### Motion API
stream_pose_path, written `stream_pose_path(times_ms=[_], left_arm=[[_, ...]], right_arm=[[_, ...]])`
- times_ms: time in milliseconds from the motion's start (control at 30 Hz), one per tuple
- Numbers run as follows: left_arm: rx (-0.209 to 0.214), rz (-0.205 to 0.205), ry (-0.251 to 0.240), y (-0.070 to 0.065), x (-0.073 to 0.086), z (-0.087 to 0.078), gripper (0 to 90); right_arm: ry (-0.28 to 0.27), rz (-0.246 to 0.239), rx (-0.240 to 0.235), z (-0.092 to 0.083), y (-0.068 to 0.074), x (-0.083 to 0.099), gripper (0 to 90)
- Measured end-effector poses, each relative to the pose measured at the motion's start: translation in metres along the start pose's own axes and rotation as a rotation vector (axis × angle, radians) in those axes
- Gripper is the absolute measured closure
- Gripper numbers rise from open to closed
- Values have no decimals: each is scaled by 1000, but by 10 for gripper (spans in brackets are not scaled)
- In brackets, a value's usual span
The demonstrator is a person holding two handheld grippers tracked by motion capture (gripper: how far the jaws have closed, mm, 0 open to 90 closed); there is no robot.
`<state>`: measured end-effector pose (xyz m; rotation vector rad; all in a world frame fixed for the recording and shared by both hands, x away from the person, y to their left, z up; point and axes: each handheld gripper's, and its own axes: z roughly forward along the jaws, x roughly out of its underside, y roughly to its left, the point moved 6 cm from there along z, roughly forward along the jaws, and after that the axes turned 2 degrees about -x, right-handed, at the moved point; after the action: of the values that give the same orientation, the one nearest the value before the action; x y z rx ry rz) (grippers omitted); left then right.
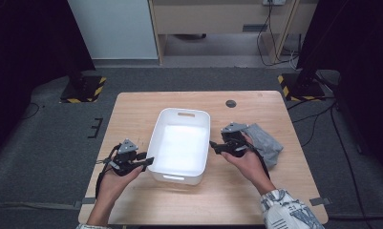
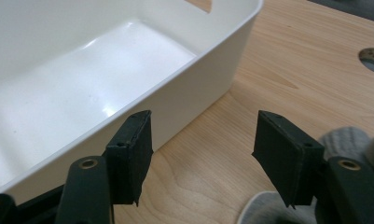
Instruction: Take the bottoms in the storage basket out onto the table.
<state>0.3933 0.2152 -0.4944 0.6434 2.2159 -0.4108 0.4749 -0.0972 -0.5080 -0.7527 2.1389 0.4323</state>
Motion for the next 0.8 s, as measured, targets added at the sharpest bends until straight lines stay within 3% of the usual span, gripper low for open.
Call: stream_pose_path(times_ms=[67, 300, 433, 533, 800], left_arm=[[-2, -9, -11, 1, -1, -1, 578], [-6, 0, 2, 1, -1, 2, 585], [-8, -1, 6, 1, 1, 5, 583], [-3, -9, 0, 2, 2, 5, 581], [1, 5, 4, 0, 2, 6, 589]], right_arm=[[-21, 28, 4, -7, -3, -4, 366], [-105, 54, -17, -32, -4, -24, 349], [-124, 76, -50, -37, 2, -33, 310], [-132, 70, -50, -39, 6, -38, 281], [-115, 76, -76, -33, 19, -41, 227]])
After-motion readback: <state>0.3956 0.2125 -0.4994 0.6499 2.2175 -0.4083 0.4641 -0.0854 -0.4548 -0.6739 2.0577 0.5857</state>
